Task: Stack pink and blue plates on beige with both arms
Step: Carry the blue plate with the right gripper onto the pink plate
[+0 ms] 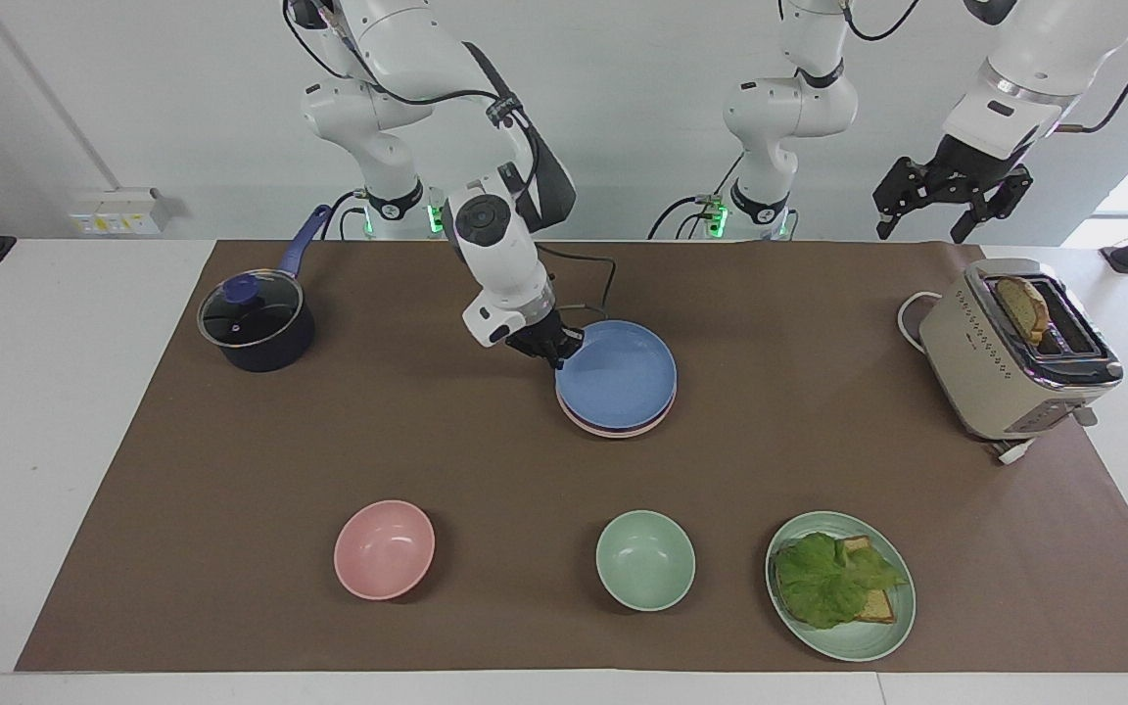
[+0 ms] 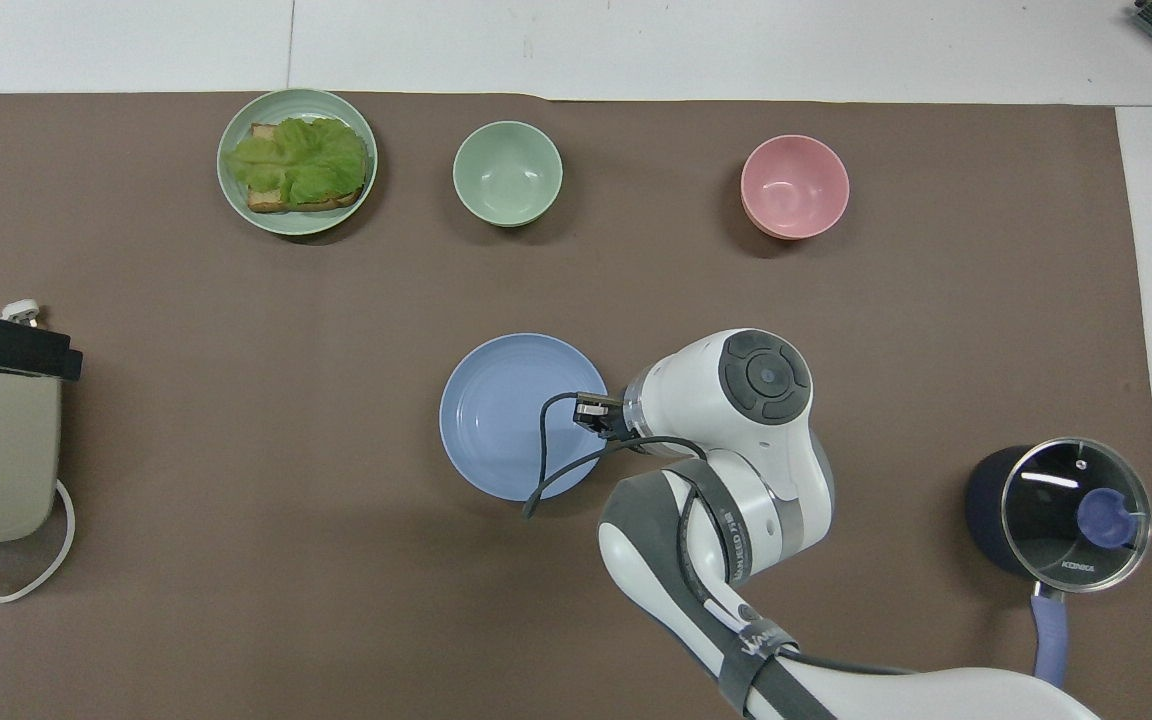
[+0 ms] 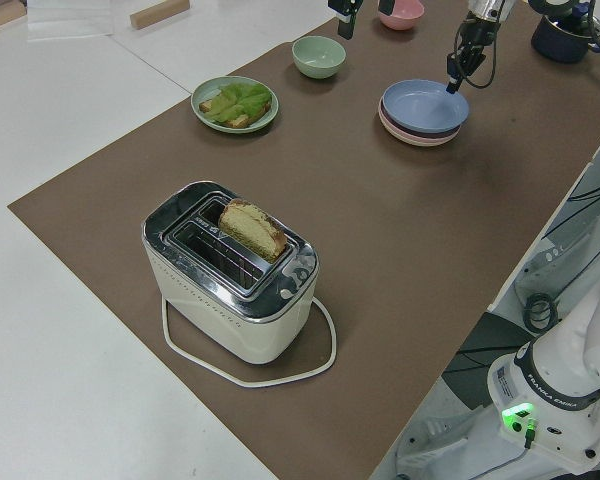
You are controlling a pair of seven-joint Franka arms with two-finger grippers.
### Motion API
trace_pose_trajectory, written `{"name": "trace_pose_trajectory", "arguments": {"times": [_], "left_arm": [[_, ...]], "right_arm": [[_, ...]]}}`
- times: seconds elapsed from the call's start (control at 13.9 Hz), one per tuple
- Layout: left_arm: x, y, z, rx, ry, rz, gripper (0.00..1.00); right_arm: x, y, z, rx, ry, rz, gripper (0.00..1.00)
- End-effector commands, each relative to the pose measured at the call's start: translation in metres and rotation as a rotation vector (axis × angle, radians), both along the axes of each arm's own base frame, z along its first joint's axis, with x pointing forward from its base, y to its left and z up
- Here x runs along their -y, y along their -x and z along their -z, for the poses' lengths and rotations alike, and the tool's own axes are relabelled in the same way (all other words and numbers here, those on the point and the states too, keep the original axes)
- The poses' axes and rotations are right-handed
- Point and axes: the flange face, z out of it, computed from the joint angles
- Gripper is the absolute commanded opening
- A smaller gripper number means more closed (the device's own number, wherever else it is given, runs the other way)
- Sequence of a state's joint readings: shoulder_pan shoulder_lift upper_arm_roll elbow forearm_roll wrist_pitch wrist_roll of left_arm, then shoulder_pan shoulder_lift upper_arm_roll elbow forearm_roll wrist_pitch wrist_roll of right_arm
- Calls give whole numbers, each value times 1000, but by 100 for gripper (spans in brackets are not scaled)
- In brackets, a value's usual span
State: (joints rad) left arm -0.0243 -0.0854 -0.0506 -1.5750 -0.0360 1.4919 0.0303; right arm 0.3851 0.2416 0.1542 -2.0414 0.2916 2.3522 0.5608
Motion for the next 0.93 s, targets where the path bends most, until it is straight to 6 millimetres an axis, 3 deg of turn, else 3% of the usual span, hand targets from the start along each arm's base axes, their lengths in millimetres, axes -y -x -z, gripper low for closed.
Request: {"name": "trace_pose_trajectory", "arguments": {"times": [0.0, 0.22, 0.29, 0.43, 0.57, 0.86], "left_arm": [[-2, 5, -3, -9, 6, -3, 100], [-2, 5, -4, -7, 6, -3, 100], [-2, 5, -4, -7, 6, -3, 100], [-2, 5, -3, -9, 6, -3, 100], [-2, 5, -3, -9, 6, -3, 100], [-2, 5, -3, -9, 6, -3, 100]], "right_arm": [[-2, -1, 6, 8, -17, 8, 0], [-3, -4, 6, 8, -20, 21, 30], [-1, -6, 8, 8, -19, 23, 62], [3, -21, -8, 42, -31, 39, 100], [25, -37, -42, 92, -42, 72, 100], [135, -52, -126, 94, 9, 139, 100]]}}
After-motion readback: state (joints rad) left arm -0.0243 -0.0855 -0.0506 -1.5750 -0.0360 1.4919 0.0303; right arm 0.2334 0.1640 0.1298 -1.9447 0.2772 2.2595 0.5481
